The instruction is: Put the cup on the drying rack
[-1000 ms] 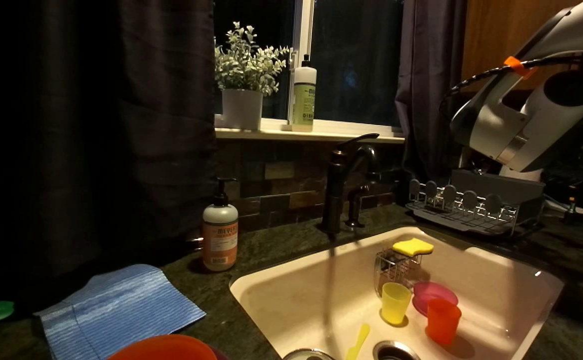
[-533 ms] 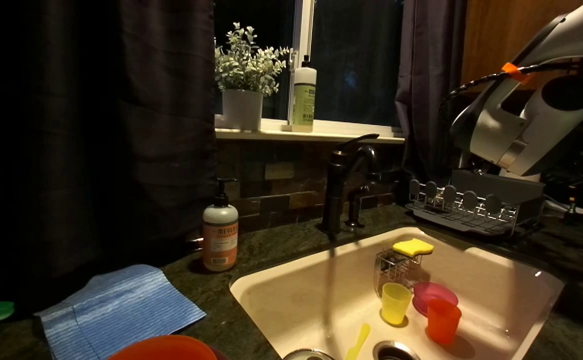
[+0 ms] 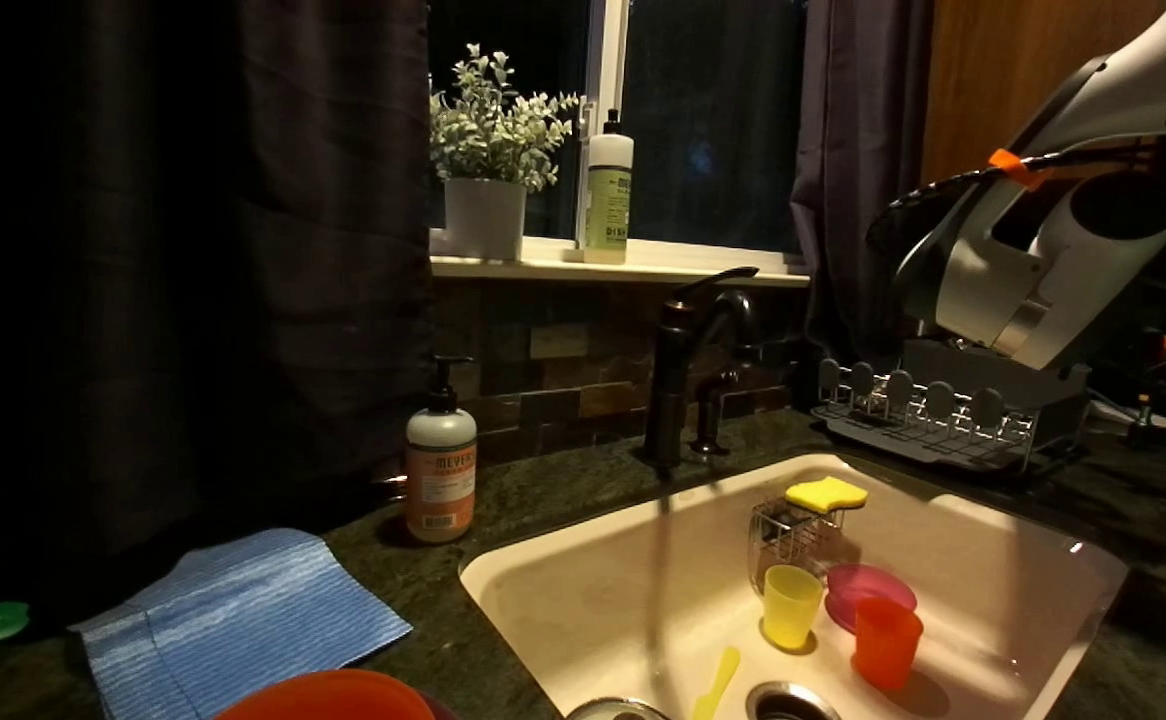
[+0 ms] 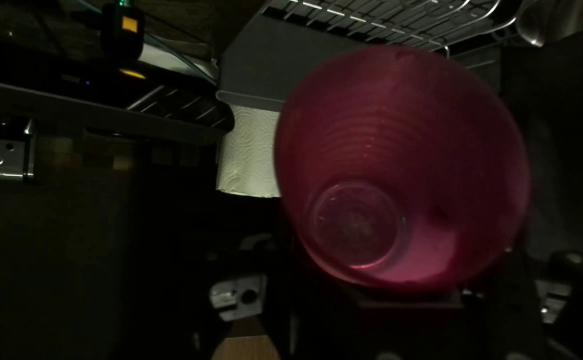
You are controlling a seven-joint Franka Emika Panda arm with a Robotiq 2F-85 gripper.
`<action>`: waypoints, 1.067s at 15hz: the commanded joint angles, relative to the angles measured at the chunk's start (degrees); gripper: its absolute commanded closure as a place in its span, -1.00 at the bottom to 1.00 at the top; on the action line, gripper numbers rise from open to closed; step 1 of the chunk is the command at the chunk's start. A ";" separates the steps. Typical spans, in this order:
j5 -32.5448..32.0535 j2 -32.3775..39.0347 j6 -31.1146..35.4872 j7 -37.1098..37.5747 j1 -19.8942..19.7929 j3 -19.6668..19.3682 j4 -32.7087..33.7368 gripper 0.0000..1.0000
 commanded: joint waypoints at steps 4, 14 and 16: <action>-2.97 4.26 0.55 5.00 4.25 -6.79 2.23 0.11; -3.79 12.03 0.59 14.19 14.62 -13.68 4.26 0.11; -4.11 12.72 0.56 14.46 18.14 -17.42 4.74 0.11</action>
